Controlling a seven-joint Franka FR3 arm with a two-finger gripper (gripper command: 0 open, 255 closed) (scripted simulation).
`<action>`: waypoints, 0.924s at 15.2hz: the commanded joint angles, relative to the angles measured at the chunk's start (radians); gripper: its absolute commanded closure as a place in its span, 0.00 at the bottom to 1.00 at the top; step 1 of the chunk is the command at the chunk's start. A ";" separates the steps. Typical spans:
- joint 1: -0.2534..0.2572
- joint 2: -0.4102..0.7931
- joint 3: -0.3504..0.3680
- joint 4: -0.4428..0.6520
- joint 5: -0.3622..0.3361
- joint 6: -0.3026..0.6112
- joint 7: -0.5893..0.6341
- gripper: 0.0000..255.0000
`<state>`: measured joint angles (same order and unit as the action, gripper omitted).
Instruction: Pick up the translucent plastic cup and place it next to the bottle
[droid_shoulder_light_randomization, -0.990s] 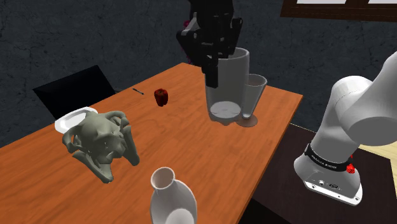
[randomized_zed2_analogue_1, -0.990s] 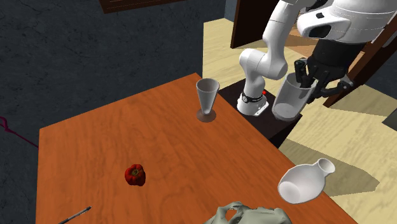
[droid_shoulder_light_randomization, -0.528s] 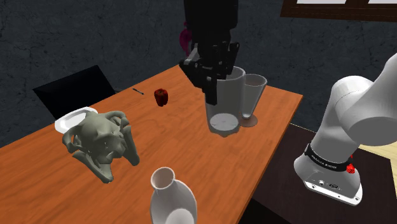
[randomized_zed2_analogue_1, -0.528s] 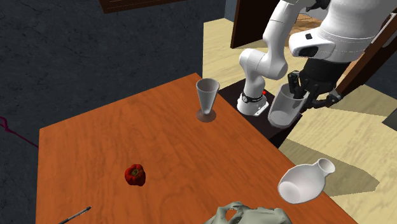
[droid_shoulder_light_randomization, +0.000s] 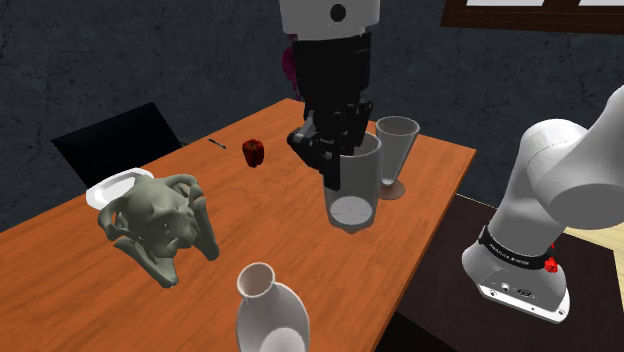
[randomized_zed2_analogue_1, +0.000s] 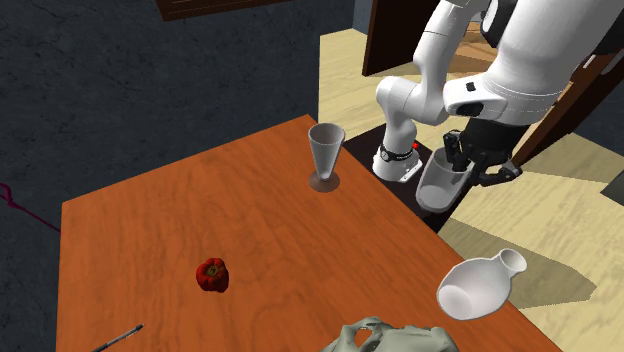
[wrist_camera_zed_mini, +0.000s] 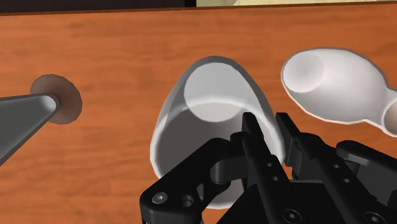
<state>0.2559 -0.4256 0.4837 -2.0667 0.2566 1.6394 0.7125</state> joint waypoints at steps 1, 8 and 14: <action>0.003 -0.005 0.004 -0.033 0.005 0.028 -0.002 1.00; 0.008 -0.007 0.018 -0.126 0.015 0.121 -0.011 1.00; 0.011 0.002 0.032 -0.199 0.023 0.202 -0.016 1.00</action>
<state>0.2671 -0.4271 0.5133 -2.2583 0.2789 1.8297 0.6964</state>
